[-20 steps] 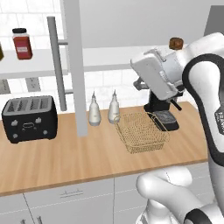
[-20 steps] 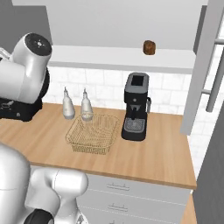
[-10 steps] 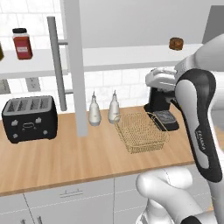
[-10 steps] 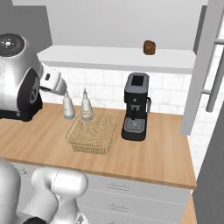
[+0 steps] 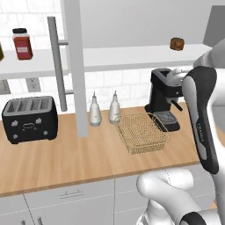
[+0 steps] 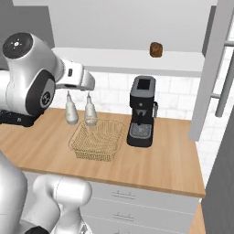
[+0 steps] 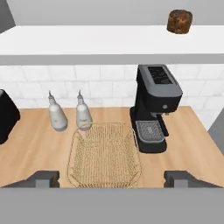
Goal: Open the cabinet, pick up the bread from the cabinet and place it in the basket. Then move the basket to the dining counter.
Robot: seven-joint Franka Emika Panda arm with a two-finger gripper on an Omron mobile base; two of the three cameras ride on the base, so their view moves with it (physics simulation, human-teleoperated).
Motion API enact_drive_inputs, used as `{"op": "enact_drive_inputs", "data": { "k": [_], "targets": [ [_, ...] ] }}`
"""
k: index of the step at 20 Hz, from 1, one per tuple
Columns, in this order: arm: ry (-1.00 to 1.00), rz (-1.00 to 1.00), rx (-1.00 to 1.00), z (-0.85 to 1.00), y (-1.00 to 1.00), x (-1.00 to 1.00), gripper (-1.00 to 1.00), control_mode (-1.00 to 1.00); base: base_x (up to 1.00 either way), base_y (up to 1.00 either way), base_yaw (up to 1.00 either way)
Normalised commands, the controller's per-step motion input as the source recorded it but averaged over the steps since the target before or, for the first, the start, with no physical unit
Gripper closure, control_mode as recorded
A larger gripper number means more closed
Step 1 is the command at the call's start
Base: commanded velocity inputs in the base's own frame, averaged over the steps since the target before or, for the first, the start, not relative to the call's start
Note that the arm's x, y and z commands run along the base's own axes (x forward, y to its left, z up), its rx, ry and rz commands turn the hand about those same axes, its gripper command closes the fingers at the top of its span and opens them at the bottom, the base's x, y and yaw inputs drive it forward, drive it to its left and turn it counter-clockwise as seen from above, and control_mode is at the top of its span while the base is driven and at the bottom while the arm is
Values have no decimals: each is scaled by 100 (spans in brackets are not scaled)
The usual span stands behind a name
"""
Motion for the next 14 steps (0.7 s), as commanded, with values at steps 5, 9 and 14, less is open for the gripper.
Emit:
{"op": "enact_drive_inputs", "data": {
  "k": [5, 9, 14],
  "targets": [
    [-15, -9, -19, 16, -60, 27, -100, -100, 0, 0, 0],
    [-14, -6, 0, 0, -64, 50, -100, -100, 0, 0, 0],
    [-7, 0, 11, 20, -40, 51, -100, -100, 0, 0, 0]
  ]
}}
